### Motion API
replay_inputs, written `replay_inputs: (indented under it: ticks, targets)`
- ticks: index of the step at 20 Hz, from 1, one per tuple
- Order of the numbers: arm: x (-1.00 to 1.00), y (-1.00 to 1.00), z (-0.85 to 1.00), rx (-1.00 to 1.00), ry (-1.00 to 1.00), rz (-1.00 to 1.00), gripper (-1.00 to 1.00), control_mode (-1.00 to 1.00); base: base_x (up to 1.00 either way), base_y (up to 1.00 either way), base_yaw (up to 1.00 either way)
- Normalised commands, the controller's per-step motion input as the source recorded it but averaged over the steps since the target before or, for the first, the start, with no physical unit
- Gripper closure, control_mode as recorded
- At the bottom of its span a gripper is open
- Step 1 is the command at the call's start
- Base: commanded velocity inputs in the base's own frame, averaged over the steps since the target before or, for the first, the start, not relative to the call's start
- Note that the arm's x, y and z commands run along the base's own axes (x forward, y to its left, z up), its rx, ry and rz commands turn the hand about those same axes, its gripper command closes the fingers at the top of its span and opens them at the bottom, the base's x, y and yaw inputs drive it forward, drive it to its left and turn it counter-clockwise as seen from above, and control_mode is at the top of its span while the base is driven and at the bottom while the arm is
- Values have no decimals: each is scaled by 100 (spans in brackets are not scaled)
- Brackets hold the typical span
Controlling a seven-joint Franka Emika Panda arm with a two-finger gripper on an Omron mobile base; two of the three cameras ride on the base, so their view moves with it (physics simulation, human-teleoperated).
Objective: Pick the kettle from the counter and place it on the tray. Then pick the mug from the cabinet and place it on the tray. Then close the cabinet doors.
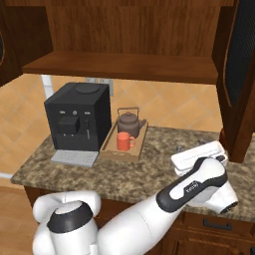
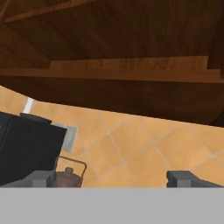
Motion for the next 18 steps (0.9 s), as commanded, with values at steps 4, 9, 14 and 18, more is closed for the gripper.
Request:
replay_inputs:
  ticks: [4,9,14,18]
  targets:
    - [-14,-57,16,0,-14,0,-100,-100,0,0,0]
    - [-6,-40,10,0,-19,0,-100,-100,0,0,0]
    - [-5,-35,23,-1,-10,0,-100,-100,0,0,0]
    - [-21,-40,34,-6,-1,0,-100,-100,0,0,0]
